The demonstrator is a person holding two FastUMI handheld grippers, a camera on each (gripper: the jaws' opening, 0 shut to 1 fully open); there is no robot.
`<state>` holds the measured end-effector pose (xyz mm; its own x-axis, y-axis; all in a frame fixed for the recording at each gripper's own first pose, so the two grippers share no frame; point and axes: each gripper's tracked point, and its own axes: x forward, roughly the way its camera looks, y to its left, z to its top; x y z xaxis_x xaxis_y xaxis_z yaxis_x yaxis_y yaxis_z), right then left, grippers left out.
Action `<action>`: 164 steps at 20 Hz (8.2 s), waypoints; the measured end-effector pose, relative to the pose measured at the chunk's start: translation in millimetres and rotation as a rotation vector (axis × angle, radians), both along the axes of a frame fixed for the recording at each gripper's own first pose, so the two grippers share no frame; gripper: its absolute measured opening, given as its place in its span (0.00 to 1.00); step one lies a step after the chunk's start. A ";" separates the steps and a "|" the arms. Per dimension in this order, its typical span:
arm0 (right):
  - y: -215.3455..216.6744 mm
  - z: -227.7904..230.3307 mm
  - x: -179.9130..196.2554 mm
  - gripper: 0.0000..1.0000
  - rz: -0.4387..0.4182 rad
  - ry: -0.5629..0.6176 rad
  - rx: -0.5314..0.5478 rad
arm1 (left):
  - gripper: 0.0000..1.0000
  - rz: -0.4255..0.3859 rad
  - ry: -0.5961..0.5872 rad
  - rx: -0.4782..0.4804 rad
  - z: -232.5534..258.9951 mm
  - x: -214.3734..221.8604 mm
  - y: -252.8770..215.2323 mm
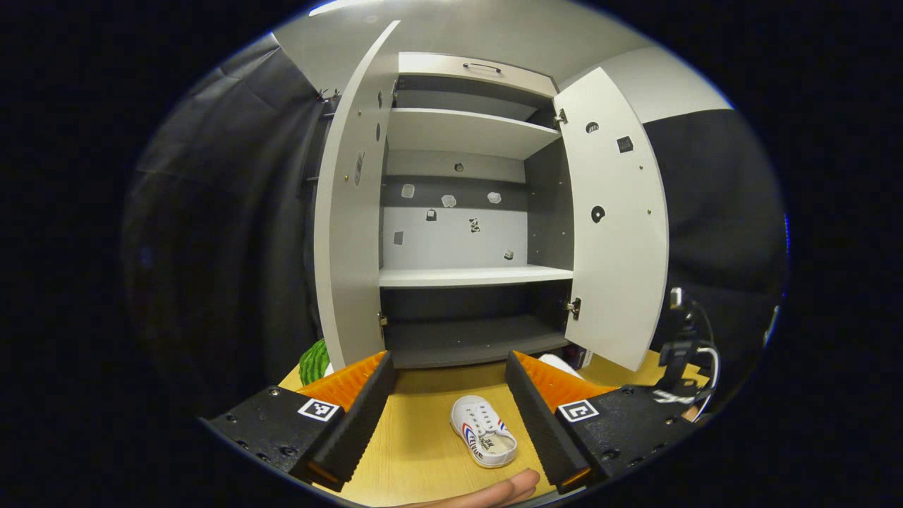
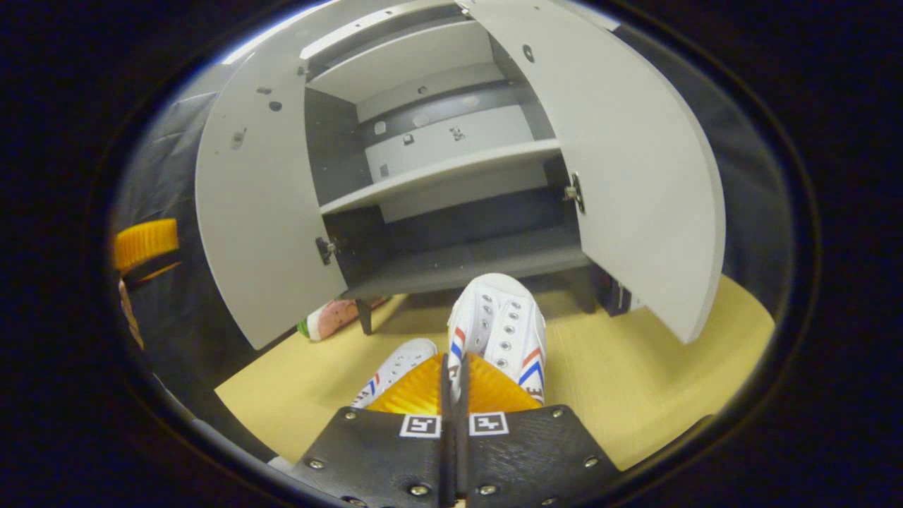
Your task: Grab one shoe with the right hand and put it into the shoe cabinet, grab the other shoe with the left hand and put it into the shoe cabinet; then close the right door with the right hand and the left door with the left hand.
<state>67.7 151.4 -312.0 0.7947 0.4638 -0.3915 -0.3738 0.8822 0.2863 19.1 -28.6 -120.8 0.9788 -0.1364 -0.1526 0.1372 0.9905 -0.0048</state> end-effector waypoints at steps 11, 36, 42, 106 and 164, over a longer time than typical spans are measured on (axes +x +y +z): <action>7.3 239.6 57.1 0.01 0.056 -0.207 -0.082 | 0.95 0.007 -0.067 0.056 12.6 -14.7 10.3; 94.5 148.9 370.3 0.05 0.037 -0.023 -0.367 | 0.96 0.046 -0.129 -0.023 49.2 62.8 6.6; 87.1 203.0 360.8 0.74 0.005 -0.248 -0.413 | 0.94 0.059 -0.072 -0.053 31.5 69.2 4.4; -88.4 138.3 24.0 0.98 -0.258 -0.220 -0.049 | 0.00 0.045 0.034 -0.122 68.3 185.3 -35.3; -144.0 202.5 -74.8 1.00 -0.268 -0.336 -0.146 | 0.92 0.046 0.045 -0.079 89.4 92.9 0.8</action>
